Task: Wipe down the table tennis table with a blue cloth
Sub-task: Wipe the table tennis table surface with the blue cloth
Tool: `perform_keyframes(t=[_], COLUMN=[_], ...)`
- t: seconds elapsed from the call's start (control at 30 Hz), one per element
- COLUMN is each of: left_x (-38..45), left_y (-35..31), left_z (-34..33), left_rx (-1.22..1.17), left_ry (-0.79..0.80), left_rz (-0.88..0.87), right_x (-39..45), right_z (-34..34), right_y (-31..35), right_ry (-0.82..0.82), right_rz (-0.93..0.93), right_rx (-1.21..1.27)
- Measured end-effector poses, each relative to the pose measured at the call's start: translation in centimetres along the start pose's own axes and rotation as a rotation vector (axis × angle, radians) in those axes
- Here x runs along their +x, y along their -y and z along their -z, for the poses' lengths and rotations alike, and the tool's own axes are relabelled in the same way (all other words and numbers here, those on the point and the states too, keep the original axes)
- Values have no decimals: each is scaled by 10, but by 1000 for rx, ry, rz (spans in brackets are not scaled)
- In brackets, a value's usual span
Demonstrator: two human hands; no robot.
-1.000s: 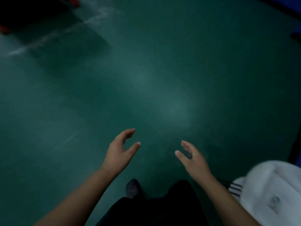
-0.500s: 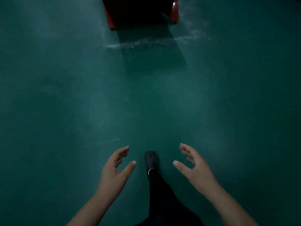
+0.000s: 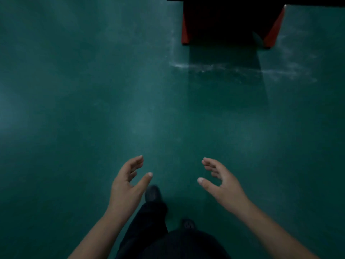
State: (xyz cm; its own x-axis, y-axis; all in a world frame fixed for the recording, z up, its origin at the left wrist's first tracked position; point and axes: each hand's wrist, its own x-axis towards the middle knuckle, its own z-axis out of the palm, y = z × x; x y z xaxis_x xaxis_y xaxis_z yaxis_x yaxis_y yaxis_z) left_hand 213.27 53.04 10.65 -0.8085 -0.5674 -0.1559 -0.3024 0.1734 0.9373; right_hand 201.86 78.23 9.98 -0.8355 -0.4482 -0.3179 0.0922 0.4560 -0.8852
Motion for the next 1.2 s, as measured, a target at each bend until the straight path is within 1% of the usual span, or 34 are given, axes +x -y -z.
perform_keyframes(t=[0.17,0.27,0.37,0.5,0.57,0.7,0.8,0.93,1.0,1.13,1.2], left_x=[124,215,308,430,487,594,677,789,844,951,1002], left_y=[-4,-13,-37,-68,-80,-91,-97,-124,-146,-185,-196], left_z=[12,22,34,40,38,24,8,-15,-21,-22,-21], left_rx=[-49,-38,-19,-4,-12,-2,7,-16,-17,21,5], left_ry=[-50,-11,-8,-10,14,55,50,-12,-27,-40,-69], left_rz=[23,32,-1,-26,-35,-46,-27,4,-21,-83,-77], right_x=[138,217,292,388,437,541,629,751,809,919,973], right_z=[-18,-31,-38,-30,-22,-9,2,23,31,45,51], right_y=[41,75,117,163,180,204,220,249,269,314,336], right_ry=[13,0,-58,-112,-151,-171,-151,-124,-112,-29,-16], right_rz=[-1,-29,-23,-17,-17,-29,-33,-25,-8,31,49], right_rx=[-7,9,21,31,42,67,70,67,48,-5,-12])
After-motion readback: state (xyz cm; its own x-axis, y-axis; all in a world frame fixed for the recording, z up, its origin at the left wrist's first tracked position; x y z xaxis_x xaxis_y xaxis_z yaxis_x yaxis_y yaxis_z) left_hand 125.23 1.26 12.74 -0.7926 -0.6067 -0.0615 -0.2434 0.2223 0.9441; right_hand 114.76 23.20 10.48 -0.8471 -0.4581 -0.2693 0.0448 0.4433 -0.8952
